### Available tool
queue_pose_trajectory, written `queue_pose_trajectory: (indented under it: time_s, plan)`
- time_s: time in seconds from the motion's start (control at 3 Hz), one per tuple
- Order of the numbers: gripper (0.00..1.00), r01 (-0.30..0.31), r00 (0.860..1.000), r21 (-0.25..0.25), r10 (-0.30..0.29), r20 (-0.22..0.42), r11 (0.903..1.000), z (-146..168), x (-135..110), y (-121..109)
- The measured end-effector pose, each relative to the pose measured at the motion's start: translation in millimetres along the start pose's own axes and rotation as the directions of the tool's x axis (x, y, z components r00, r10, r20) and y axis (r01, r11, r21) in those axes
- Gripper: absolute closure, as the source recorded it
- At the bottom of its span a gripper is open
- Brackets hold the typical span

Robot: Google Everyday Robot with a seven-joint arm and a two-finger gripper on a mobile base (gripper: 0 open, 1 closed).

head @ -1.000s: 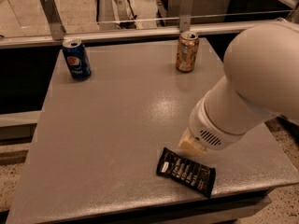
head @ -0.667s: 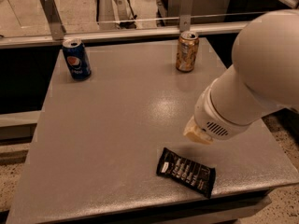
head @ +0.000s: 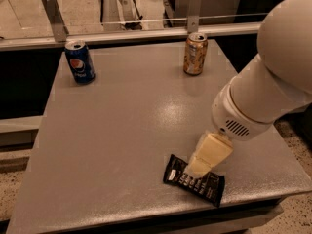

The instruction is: Move rxbar chocolate near pepsi can

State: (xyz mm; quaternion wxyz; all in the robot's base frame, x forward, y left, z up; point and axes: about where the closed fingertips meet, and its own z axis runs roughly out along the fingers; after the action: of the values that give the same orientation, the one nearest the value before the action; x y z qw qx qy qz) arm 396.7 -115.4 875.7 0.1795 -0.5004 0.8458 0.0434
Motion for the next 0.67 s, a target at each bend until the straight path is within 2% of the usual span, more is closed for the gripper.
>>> queue_pose_trajectory:
  time_s: [0.33,0.67]
  plan:
    - [0.00,-0.038,0.999,-0.082,0.036,-0.028,0.9959,2.9,5.8,19.3]
    - [0.00,-0.061,0.998,-0.152,0.056,-0.037,0.9865,10.2,7.1,45.5]
